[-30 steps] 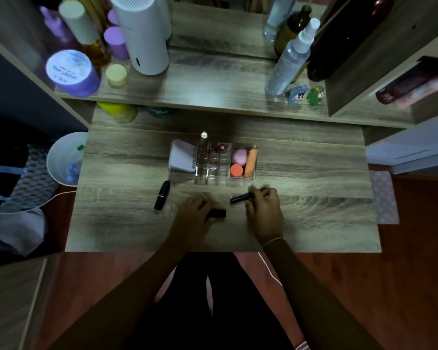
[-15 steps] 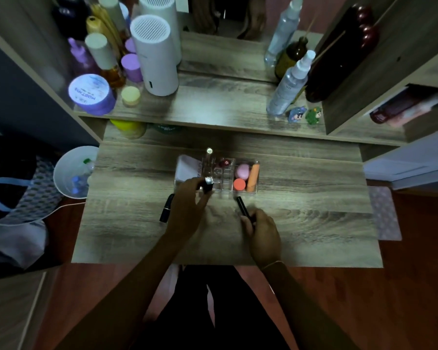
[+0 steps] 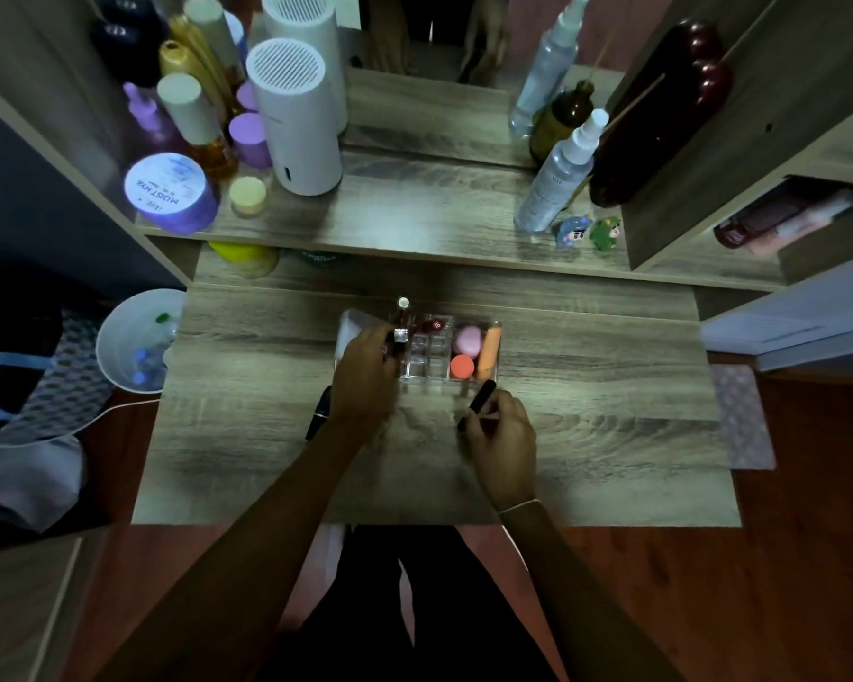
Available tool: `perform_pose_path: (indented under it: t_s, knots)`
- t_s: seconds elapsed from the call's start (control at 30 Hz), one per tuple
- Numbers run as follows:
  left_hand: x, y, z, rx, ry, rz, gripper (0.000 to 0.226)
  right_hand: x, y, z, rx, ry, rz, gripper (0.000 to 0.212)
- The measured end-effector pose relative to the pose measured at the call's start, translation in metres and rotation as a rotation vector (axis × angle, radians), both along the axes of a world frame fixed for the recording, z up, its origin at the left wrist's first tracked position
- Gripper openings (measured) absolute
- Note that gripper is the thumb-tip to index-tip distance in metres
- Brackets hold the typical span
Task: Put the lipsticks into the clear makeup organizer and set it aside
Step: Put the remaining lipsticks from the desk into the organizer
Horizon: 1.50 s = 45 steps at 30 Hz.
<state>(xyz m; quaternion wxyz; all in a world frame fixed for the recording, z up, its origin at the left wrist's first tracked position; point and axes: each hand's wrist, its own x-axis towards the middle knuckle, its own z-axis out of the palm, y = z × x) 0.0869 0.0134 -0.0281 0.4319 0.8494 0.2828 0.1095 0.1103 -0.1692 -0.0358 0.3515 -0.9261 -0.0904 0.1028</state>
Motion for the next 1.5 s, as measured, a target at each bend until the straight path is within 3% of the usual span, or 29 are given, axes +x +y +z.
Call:
perform_pose_path:
  t_s: [0.3, 0.5, 0.87, 1.0, 1.17, 1.5]
  knots:
    - [0.006, 0.002, 0.003, 0.109, 0.015, -0.042, 0.015, 0.015, 0.032, 0.018, 0.188, -0.015, -0.015, 0.018]
    - [0.009, 0.002, -0.004, 0.106, 0.162, -0.071, 0.023, 0.033, 0.055, 0.022, 0.165, -0.018, 0.046, 0.018]
    - [0.004, 0.007, 0.002, 0.123, 0.13, -0.008, 0.035, 0.043, 0.067, 0.016, 0.126, -0.002, 0.067, 0.018]
    - [-0.01, -0.004, 0.005, 0.371, 0.144, -0.148, 0.038, 0.037, 0.067, 0.014, 0.159, -0.061, 0.085, 0.016]
    - [-0.042, -0.019, -0.003, 0.564, 0.209, -0.269, 0.058, 0.036, 0.068, 0.01, 0.121, -0.077, 0.109, 0.015]
    - [-0.076, -0.018, -0.017, 0.512, 0.32, -0.277, 0.064, 0.036, 0.074, 0.005, 0.086, -0.088, 0.103, 0.02]
